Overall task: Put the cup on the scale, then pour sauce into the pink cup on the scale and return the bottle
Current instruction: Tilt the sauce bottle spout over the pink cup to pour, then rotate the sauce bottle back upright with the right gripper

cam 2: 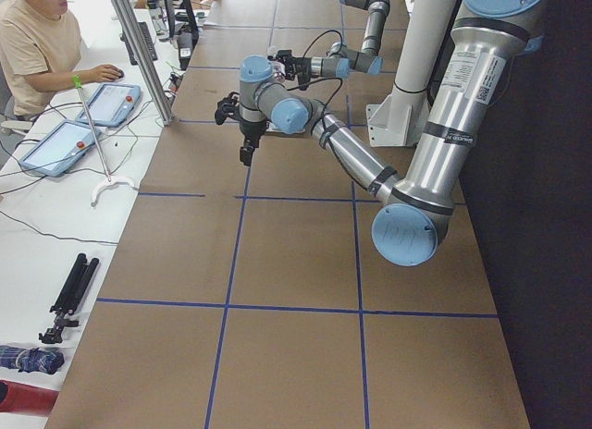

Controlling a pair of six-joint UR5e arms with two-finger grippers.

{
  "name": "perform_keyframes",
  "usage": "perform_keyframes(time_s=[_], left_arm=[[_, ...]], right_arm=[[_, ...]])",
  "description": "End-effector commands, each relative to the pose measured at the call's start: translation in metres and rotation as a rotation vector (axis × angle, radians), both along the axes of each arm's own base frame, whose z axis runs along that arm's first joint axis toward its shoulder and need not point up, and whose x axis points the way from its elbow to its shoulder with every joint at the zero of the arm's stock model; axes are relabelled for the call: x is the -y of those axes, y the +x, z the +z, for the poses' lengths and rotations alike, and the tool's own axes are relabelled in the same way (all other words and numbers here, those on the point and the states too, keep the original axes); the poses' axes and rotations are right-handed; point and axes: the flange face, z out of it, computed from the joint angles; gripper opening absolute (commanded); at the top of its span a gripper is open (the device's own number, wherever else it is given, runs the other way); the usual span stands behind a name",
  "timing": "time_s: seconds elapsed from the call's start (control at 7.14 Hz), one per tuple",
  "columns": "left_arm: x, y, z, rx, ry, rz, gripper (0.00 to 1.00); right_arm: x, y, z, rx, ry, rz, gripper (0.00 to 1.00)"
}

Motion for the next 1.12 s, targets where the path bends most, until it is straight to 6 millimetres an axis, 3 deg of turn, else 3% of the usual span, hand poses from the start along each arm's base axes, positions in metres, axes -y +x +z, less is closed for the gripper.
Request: perform_keyframes(time_s=[0.0, 0.7, 0.98], left_arm=[[0.000, 0.001, 0.000, 0.000, 0.000, 0.001, 0.82], [0.000, 0.001, -0.003, -0.002, 0.004, 0.001, 0.82], [0.000, 0.001, -0.003, -0.001, 0.000, 0.000, 0.82]], right_arm=[[-0.001, 0.010, -0.015, 0.096, 0.020, 0.006, 0.00], [-0.003, 0.012, -0.006, 0.346, 0.019, 0.001, 0.00], [-0.006, 0.014, -0.014, 0.558, -0.013, -0.015, 0.00]])
